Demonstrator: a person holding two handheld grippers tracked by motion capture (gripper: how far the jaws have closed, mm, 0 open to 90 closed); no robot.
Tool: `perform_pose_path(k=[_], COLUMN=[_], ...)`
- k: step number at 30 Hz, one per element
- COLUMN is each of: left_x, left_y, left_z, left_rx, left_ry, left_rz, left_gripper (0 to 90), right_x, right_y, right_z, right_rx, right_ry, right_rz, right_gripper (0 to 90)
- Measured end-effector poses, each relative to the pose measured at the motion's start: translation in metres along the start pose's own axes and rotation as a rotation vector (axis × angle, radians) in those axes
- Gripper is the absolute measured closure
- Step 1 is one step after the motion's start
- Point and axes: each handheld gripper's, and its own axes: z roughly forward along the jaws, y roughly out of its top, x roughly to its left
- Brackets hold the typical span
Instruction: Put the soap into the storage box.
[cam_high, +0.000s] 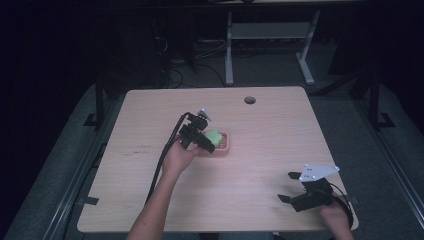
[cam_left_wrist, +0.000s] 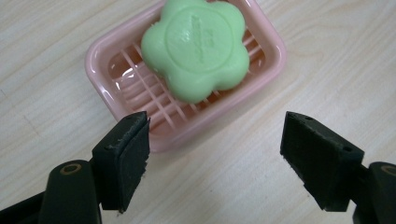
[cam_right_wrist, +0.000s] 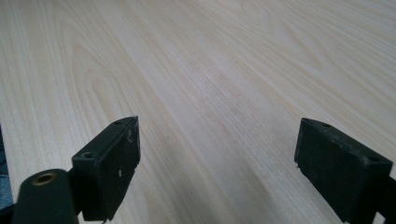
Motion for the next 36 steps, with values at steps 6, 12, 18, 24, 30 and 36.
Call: perform_pose_path(k=[6,12,18,24,30,36], left_x=[0.0,0.003,0.004,0.004,0.002,0.001], left_y=[-0.01,-0.019,-0.029,-0.038,-0.046,-0.054], left_z=[-0.004,-0.009,-0.012,-0.014,-0.018,-0.022], left_rx=[0.004,-0.007,-0.017,-0.024,-0.033,-0.044], left_ry=[-0.004,-0.018,-0.021,-0.03,-0.033,-0.035], left_rz=[0.014,0.024,0.032,0.048,0.058,0.066], left_gripper=[24.0,24.0,24.0,24.0,24.0,24.0], right_x=[0.0,0.0,-0.001,-0.001,-0.001,-0.002], right_y=[0.0,0.0,-0.001,-0.001,-0.001,-0.001], right_z=[0.001,0.002,0.002,0.002,0.003,0.004], right_rx=[0.007,0.009,0.014,0.016,0.023,0.033], right_ry=[-0.001,-0.004,-0.008,-0.011,-0.014,-0.017], right_rz=[-0.001,-0.001,-0.002,0.002,0.004,0.0], right_gripper=[13.7,13.8,13.8,13.8,13.8,13.8])
